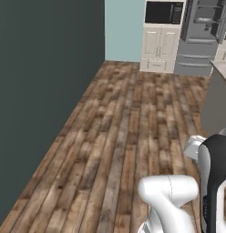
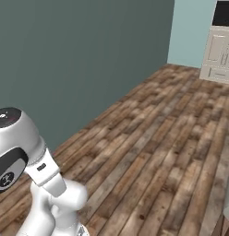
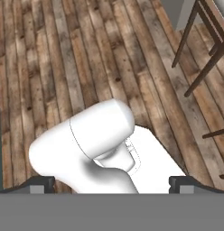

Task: Place two dumplings into each of the tupperware containers and then place the containers in the fridge.

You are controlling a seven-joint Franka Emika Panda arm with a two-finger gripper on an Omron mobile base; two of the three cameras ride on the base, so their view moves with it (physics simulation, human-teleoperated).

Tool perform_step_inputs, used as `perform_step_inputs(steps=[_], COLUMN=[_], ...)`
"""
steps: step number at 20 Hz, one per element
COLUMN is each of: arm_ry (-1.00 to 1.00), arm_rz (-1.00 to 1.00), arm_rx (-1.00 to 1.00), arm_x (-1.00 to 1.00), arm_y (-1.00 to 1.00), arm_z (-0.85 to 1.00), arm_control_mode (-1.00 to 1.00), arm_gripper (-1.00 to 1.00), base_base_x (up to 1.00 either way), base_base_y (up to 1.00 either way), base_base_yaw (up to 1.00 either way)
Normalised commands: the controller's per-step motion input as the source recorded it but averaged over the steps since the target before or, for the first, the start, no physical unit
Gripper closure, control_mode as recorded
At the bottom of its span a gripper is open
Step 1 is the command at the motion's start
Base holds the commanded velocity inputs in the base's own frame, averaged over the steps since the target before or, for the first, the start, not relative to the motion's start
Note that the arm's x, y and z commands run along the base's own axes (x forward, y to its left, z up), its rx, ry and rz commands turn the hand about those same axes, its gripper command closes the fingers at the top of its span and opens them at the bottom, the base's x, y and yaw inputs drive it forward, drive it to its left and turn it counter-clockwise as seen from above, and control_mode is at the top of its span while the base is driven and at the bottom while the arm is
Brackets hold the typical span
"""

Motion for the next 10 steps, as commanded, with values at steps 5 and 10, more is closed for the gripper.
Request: perform_step_inputs(steps=[5,10], arm_ry=[0.0,0.0], arm_rz=[0.0,0.0], arm_rx=[0.0,0.0], arm_x=[0.0,0.0], arm_y=[0.0,0.0], arm_z=[0.0,0.0], arm_control_mode=[1.0,1.0], arm_gripper=[-1.0,-1.0], base_base_x=[-0.27,-0.94], base_base_y=[-0.47,-0.23], base_base_yaw=[0.0,-0.25])
